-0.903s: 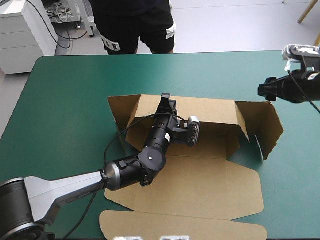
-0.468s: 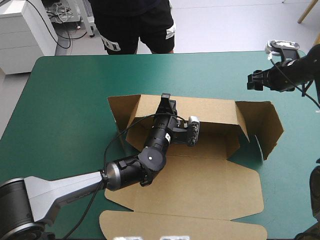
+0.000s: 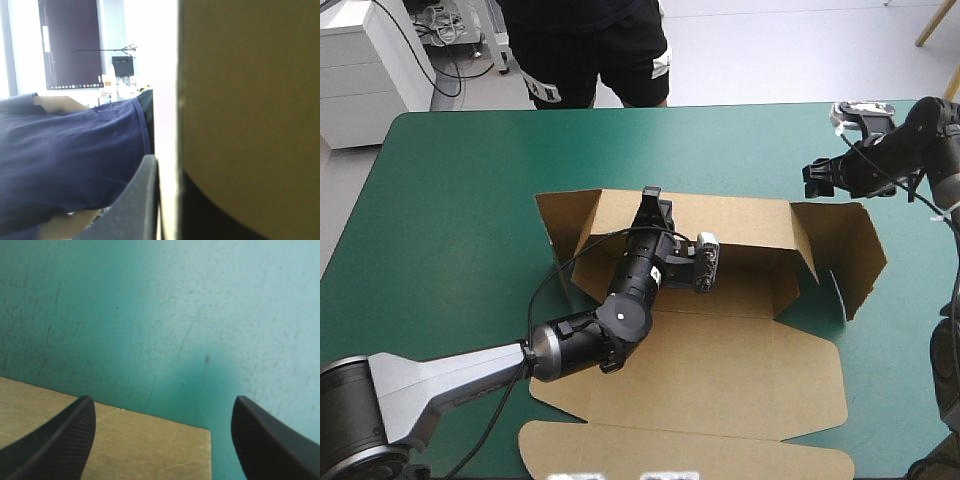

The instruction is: Fold the box

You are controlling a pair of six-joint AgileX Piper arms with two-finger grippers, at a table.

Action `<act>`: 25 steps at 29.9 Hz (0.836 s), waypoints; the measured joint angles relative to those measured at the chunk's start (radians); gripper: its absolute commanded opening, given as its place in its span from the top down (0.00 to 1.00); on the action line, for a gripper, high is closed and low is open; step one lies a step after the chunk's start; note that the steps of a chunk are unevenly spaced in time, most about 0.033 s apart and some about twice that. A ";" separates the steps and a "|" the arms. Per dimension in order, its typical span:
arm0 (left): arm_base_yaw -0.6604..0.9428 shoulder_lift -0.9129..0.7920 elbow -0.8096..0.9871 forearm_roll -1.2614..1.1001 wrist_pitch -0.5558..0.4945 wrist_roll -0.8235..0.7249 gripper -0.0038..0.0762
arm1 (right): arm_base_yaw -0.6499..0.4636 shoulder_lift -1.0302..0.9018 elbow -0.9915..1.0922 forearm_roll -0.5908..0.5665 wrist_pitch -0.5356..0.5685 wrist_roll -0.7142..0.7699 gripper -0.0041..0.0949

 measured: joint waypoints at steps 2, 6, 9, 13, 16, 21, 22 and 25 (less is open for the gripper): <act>0.000 0.000 0.000 0.000 0.000 0.000 0.96 | 0.000 -0.002 0.023 -0.002 0.000 0.001 0.25; 0.000 0.000 0.000 -0.003 0.000 0.000 0.96 | 0.000 -0.025 0.082 -0.007 -0.002 0.003 0.25; 0.000 0.000 0.000 -0.003 0.000 0.000 0.96 | 0.000 -0.052 0.115 -0.011 -0.002 0.003 0.25; 0.000 0.000 0.000 -0.003 0.000 0.000 0.96 | 0.000 -0.103 0.169 -0.020 -0.003 0.003 0.25; 0.000 0.000 0.000 -0.004 0.000 0.000 0.96 | -0.002 -0.146 0.219 -0.020 -0.006 -0.009 0.25; 0.000 0.000 0.000 -0.011 0.000 0.000 0.96 | -0.004 -0.233 0.333 -0.012 -0.033 -0.039 0.25; 0.000 0.000 0.000 -0.014 0.000 0.000 0.96 | -0.005 -0.249 0.353 -0.008 -0.043 -0.044 0.25; 0.000 -0.001 0.000 -0.022 0.000 0.000 0.96 | -0.007 -0.304 0.425 0.028 -0.071 -0.084 0.25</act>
